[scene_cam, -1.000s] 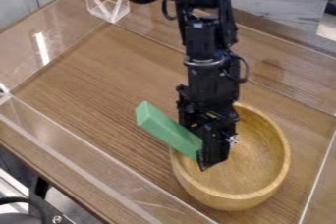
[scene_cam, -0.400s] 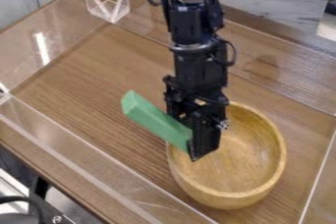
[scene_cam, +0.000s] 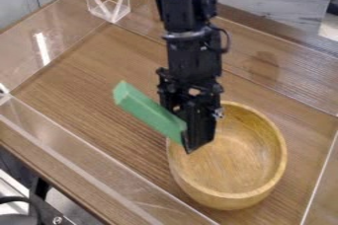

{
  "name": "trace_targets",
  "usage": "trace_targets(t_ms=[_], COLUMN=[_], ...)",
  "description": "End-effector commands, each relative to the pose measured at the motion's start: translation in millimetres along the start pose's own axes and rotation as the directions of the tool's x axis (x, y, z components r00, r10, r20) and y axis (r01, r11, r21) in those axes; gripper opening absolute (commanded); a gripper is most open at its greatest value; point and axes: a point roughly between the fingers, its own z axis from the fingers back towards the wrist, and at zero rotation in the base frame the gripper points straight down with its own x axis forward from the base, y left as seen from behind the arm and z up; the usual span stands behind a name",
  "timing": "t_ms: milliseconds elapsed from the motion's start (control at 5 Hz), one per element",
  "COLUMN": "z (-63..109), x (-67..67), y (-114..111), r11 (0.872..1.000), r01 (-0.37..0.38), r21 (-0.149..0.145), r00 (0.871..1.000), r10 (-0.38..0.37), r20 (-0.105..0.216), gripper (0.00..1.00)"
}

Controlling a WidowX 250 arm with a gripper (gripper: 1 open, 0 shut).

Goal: Remove the green block from inside the brown bowl and put it on the table

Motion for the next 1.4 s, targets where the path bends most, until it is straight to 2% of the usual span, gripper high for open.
trace_targets(t_ms=[0,600,1200], z=[27.5,33.4,31.0], x=[3.4,-17.2,-28.0], y=[1.3,8.9,16.5], r11=[1.0,0.999,0.999], r01=[-0.003,-0.033,-0.042], r21=[0.02,0.028,0.027], r00=[0.997,0.994,0.992], r10=[0.002,0.03,0.038], r20=[0.075,0.102,0.124], gripper=[0.0,0.0,0.0])
